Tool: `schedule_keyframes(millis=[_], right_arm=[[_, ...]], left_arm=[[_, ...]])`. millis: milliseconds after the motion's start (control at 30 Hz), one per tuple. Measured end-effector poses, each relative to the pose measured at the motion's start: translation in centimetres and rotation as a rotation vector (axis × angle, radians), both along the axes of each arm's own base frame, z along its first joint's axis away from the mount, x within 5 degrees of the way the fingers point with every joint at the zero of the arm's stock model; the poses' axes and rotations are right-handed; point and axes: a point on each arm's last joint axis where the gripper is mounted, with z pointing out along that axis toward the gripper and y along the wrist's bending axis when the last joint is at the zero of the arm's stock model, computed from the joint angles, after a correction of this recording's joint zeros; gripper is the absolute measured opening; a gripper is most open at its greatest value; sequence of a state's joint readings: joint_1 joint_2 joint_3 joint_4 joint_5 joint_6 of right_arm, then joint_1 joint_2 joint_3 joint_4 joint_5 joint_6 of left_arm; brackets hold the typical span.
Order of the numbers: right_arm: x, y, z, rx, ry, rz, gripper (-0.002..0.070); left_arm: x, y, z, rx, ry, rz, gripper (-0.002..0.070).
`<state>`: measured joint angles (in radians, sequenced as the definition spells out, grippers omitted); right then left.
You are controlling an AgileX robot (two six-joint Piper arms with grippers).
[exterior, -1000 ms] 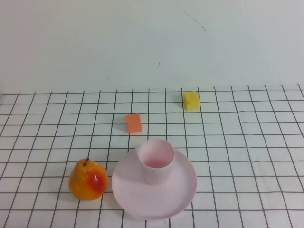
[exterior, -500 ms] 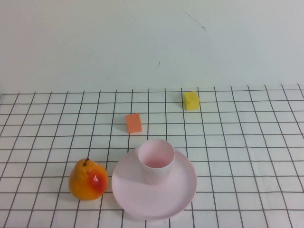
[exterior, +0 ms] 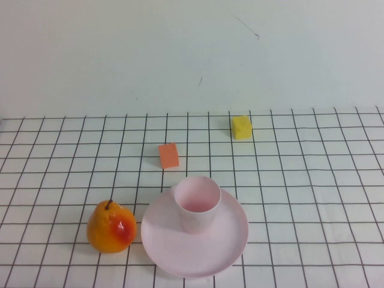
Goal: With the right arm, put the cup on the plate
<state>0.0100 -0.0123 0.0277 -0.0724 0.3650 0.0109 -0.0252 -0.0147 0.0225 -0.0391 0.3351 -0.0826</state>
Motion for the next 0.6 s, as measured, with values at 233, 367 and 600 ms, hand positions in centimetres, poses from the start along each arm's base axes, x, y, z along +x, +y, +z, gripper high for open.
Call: schedule_keyframes(millis=[233, 367, 600], right_arm=[[0.0, 0.0, -0.01, -0.01, 0.001, 0.004, 0.0], [0.0, 0.0, -0.01, -0.023, 0.001, 0.008, 0.0], [0.0, 0.0, -0.01, -0.024, 0.001, 0.009, 0.0]], left_arm=[[0.0, 0.0, 0.0, 0.0, 0.0, 0.0, -0.0003], [0.0, 0.0, 0.0, 0.0, 0.0, 0.0, -0.0003], [0.0, 0.0, 0.0, 0.0, 0.0, 0.0, -0.0003]])
